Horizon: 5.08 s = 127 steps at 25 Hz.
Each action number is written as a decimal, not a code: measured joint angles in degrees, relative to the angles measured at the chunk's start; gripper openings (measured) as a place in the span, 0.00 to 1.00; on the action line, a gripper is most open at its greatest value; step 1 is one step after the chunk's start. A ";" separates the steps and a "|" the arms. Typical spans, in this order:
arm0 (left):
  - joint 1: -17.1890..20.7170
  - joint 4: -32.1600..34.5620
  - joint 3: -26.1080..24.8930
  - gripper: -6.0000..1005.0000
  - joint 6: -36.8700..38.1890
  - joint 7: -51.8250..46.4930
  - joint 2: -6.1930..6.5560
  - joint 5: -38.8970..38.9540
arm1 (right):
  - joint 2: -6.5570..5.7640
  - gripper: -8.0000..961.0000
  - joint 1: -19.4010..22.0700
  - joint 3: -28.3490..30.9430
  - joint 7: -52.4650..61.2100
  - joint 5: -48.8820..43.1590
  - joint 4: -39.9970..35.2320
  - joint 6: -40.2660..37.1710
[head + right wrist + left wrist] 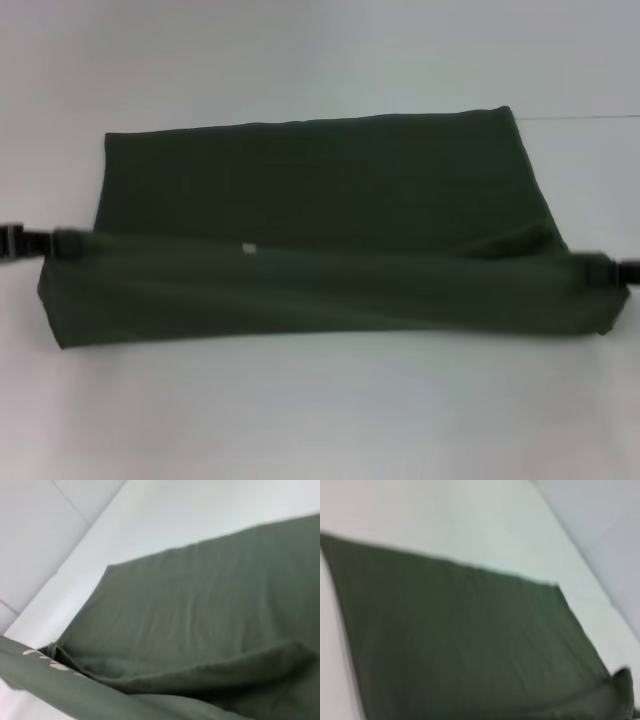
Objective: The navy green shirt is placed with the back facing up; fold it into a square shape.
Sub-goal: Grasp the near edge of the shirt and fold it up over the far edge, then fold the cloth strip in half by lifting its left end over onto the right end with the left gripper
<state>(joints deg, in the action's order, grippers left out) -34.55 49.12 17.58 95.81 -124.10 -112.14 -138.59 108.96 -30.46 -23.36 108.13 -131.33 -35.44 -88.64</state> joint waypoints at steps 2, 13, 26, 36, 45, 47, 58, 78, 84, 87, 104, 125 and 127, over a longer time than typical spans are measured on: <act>-0.27 -0.26 0.38 0.06 -2.61 0.19 -0.35 2.15 | 0.15 0.08 -1.18 0.12 0.14 0.78 0.14 1.56; -4.24 -7.97 1.28 0.07 -19.77 6.09 -1.73 8.56 | 1.34 0.09 -6.06 0.05 0.73 5.21 0.51 10.76; -5.75 -11.14 1.51 0.09 -36.31 15.05 -6.08 16.66 | 6.25 0.09 -11.13 -0.89 -3.94 9.24 0.33 25.95; -7.40 -18.11 1.51 0.10 -48.06 26.86 -7.85 26.51 | 9.09 0.10 -15.21 -4.44 -10.05 13.54 3.84 42.03; -10.17 -25.49 1.42 0.11 -57.95 44.91 -9.57 40.31 | 10.56 0.10 -18.83 -8.40 -18.33 19.78 10.15 57.37; -10.91 -26.98 1.29 0.11 -59.98 48.97 -9.59 42.69 | 10.56 0.10 -19.55 -9.13 -20.31 21.79 11.61 60.43; -11.96 -31.14 1.05 0.13 -63.23 61.66 -9.98 51.84 | 10.57 0.11 -20.09 -9.34 -27.63 28.67 15.17 64.04; -12.81 -32.16 0.93 0.15 -65.35 62.44 -10.17 51.93 | 10.73 0.21 -20.40 -9.33 -29.40 31.13 15.65 65.84; -12.60 -32.07 0.86 0.30 -66.34 62.27 -9.97 51.95 | 10.74 0.42 -20.48 -9.33 -29.42 31.28 15.76 66.53; -12.04 -32.03 0.92 0.41 -66.27 60.62 -9.19 51.95 | 10.74 0.49 -20.38 -9.33 -29.42 31.32 15.77 66.42; 0.23 -15.61 9.68 0.58 -37.14 30.07 -6.07 36.60 | 5.56 0.74 -7.33 -9.04 -27.84 39.46 11.83 34.38; 2.12 -3.98 9.62 0.96 -24.49 6.98 -4.52 10.74 | 0.36 0.97 0.04 -9.52 -12.50 27.00 7.48 18.86; 2.06 -3.20 9.63 0.96 -23.18 4.15 -4.29 8.45 | 0.07 0.97 0.33 -9.49 -11.39 25.68 6.86 17.99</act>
<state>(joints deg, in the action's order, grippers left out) -32.49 45.92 27.21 72.63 -119.94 -116.43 -130.14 109.04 -30.13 -32.85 96.74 -105.65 -28.58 -70.65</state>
